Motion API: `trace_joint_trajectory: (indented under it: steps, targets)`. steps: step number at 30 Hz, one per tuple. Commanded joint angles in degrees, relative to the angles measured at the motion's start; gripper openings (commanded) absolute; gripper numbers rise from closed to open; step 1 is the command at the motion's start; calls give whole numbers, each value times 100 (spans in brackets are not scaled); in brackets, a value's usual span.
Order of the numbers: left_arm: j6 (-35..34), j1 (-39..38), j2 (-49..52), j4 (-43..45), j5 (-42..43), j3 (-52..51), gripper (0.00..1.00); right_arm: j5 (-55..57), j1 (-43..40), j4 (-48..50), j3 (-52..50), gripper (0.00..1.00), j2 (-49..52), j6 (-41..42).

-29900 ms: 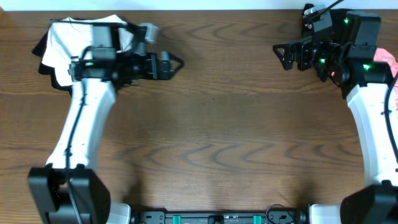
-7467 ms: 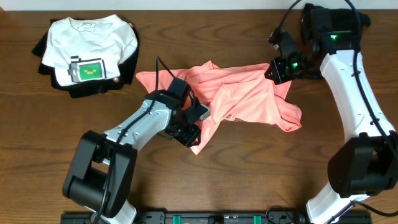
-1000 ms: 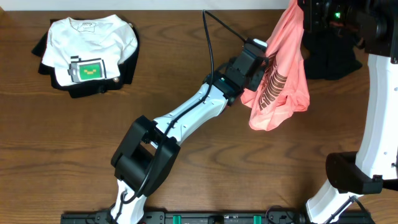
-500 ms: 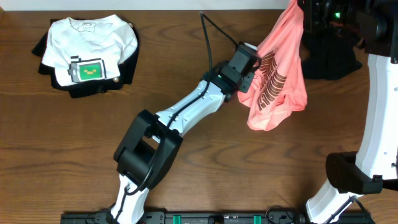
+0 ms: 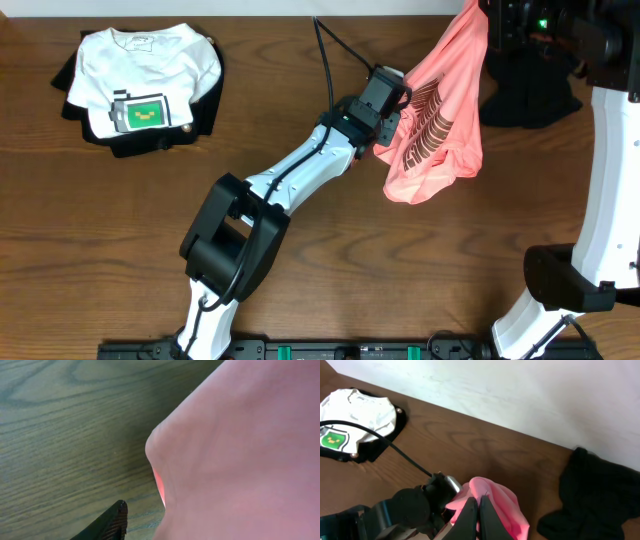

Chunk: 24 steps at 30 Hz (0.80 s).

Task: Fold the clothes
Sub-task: 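Reach the left gripper to the hanging shirt's lower edge and grasp it, then pull the shirt left with the left gripper, stretching it between grippers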

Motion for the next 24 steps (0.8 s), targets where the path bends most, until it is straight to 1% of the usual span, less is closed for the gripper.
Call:
trace_joint_trajectory:
  steps: [1,4,5,10,15,20,24]
  targets:
    - [15,13,57,7,-83,-52,38,-4,-33,33,76,2,-85,-20]
    - [15,13,57,4,-85,-52,10,-4,-33,35,76,3,-85,-20]
    - [15,13,57,4,-85,-52,6,-2,-33,37,76,2,-85,-20]
    - [98,13,55,-9,-87,-52,6,-4,-33,39,76,3,-85,-20]
    - [684,98,-133,-74,-90,-50,6,-2,-33,37,76,2,-85,-22]
    - [772,601,-841,-273,-90,-50,6,-4,-31,26,76,1,-85,-299]
    - [769,1290,-1722,-391,-85,-50,6,-4,-31,42,76,1,-85,-750]
